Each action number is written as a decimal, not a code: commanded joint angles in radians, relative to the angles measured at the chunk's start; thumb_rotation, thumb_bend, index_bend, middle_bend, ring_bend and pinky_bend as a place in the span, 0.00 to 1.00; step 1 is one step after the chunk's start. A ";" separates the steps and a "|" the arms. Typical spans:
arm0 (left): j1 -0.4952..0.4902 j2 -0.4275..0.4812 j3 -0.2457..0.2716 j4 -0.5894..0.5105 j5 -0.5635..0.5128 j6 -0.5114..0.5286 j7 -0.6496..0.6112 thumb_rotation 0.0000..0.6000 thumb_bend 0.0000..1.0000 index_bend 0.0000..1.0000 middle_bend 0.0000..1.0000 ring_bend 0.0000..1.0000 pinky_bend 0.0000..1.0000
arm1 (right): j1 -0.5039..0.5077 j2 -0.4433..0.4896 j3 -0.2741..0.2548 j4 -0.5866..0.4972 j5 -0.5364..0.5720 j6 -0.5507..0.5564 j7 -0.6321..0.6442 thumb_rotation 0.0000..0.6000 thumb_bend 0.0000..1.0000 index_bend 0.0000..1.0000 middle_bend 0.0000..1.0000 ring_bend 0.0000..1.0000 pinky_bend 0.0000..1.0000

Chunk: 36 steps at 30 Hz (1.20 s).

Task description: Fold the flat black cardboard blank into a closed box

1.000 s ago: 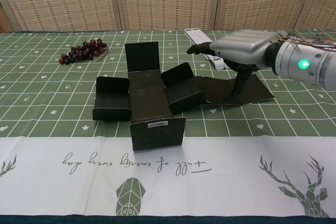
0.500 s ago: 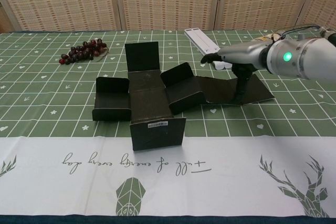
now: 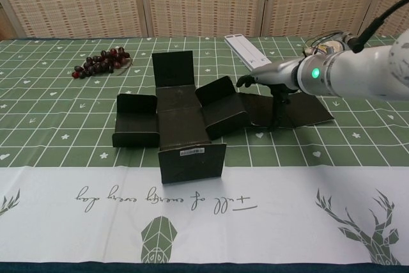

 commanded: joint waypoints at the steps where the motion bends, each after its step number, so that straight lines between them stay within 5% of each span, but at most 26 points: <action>1: 0.002 0.000 0.001 0.003 -0.002 0.000 -0.003 1.00 0.10 0.00 0.00 0.04 0.15 | 0.018 -0.014 -0.008 0.013 0.030 -0.004 -0.016 1.00 0.16 0.00 0.05 0.76 0.98; 11: -0.001 0.001 0.001 0.007 -0.002 -0.004 -0.007 1.00 0.10 0.00 0.00 0.04 0.15 | 0.065 -0.043 -0.034 0.056 0.088 -0.017 -0.055 1.00 0.25 0.00 0.11 0.76 0.98; 17: -0.041 -0.009 -0.028 0.016 0.025 -0.007 -0.012 1.00 0.10 0.03 0.00 0.04 0.15 | 0.052 -0.047 -0.017 0.041 0.023 0.002 -0.008 1.00 0.32 0.19 0.25 0.76 0.98; 21: -0.102 -0.026 -0.068 0.035 0.059 -0.020 -0.020 1.00 0.10 0.09 0.00 0.08 0.15 | 0.024 -0.038 -0.005 0.026 -0.051 0.006 0.049 1.00 0.33 0.22 0.27 0.76 0.98; 24: -0.168 -0.054 -0.104 0.064 0.085 -0.047 -0.022 1.00 0.10 0.16 0.05 0.22 0.26 | 0.005 -0.035 0.003 0.020 -0.097 0.009 0.087 1.00 0.33 0.22 0.27 0.77 0.98; 26: -0.218 -0.079 -0.127 0.092 0.096 -0.078 -0.020 1.00 0.10 0.21 0.13 0.38 0.46 | -0.004 -0.036 0.005 0.018 -0.123 0.010 0.105 1.00 0.33 0.22 0.27 0.77 0.98; 29: -0.286 -0.120 -0.149 0.139 0.106 -0.130 -0.006 1.00 0.10 0.24 0.20 0.52 0.62 | -0.014 -0.038 0.010 0.014 -0.157 0.013 0.127 1.00 0.34 0.22 0.27 0.77 0.98; 36: -0.397 -0.198 -0.172 0.174 0.048 -0.288 0.099 1.00 0.10 0.02 0.05 0.48 0.63 | -0.031 -0.038 0.017 0.003 -0.216 0.024 0.156 1.00 0.34 0.22 0.27 0.78 0.98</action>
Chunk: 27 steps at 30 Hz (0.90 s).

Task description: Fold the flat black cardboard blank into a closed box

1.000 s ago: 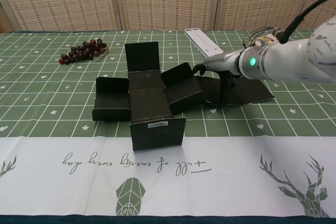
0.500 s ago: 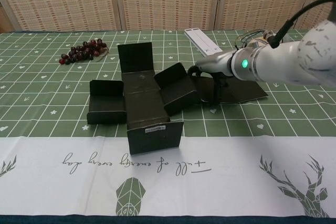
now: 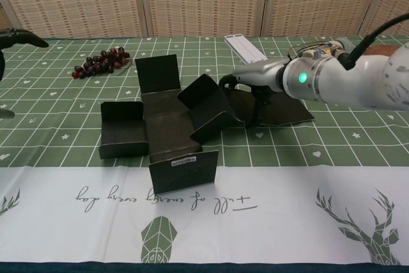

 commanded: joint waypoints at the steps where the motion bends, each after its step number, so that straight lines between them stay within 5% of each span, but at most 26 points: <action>1: -0.062 -0.061 -0.018 0.036 -0.037 -0.075 0.054 1.00 0.10 0.01 0.04 0.47 0.63 | -0.008 0.000 0.004 -0.005 -0.018 0.005 0.012 1.00 0.34 0.22 0.27 0.78 0.98; 11: -0.130 -0.217 -0.025 0.154 -0.103 -0.129 0.145 1.00 0.10 0.00 0.00 0.45 0.58 | -0.027 0.000 0.008 -0.013 -0.068 0.019 0.031 1.00 0.35 0.22 0.27 0.78 0.98; 27: -0.179 -0.337 -0.016 0.278 -0.153 -0.142 0.165 1.00 0.10 0.00 0.00 0.44 0.57 | -0.046 -0.006 0.014 -0.007 -0.104 0.016 0.048 1.00 0.35 0.23 0.27 0.78 0.98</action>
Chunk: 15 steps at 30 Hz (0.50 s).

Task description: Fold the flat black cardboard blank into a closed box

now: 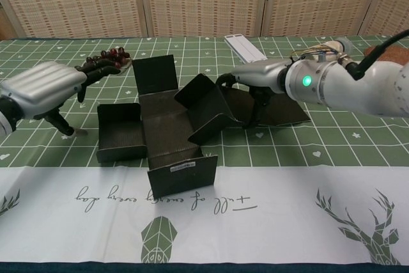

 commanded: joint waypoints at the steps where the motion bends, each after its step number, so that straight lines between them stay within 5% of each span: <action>1: -0.008 -0.014 0.001 0.014 -0.008 -0.004 0.004 1.00 0.10 0.00 0.00 0.44 0.57 | -0.002 -0.002 0.001 0.002 -0.005 0.000 0.001 1.00 0.35 0.23 0.27 0.78 0.98; 15: -0.032 -0.057 -0.005 -0.004 -0.060 -0.029 -0.093 1.00 0.10 0.00 0.00 0.43 0.56 | -0.013 -0.014 0.009 0.021 -0.033 -0.006 0.015 1.00 0.36 0.24 0.28 0.78 0.98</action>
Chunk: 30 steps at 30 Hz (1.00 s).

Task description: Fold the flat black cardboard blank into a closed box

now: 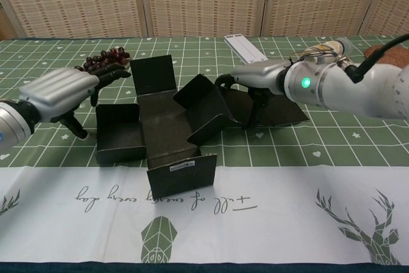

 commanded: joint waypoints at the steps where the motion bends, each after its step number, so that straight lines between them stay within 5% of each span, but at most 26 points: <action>1: -0.002 0.004 -0.003 -0.043 -0.015 -0.010 -0.059 1.00 0.10 0.00 0.00 0.43 0.56 | -0.002 -0.003 0.002 0.004 -0.008 0.000 0.004 1.00 0.36 0.24 0.28 0.78 0.98; 12: -0.006 0.058 0.004 -0.204 0.001 -0.007 -0.278 1.00 0.10 0.00 0.00 0.45 0.55 | -0.008 0.013 0.013 0.000 -0.107 -0.020 0.046 1.00 0.37 0.26 0.29 0.79 0.98; 17: -0.021 0.087 0.008 -0.260 0.020 -0.030 -0.489 1.00 0.10 0.00 0.00 0.43 0.55 | 0.006 0.059 0.005 -0.029 -0.201 -0.041 0.044 1.00 0.38 0.27 0.30 0.79 0.98; 30: -0.053 0.040 0.014 -0.206 0.013 -0.060 -0.628 1.00 0.10 0.00 0.00 0.43 0.55 | 0.044 0.118 -0.020 -0.088 -0.305 -0.066 -0.016 1.00 0.39 0.30 0.33 0.80 0.98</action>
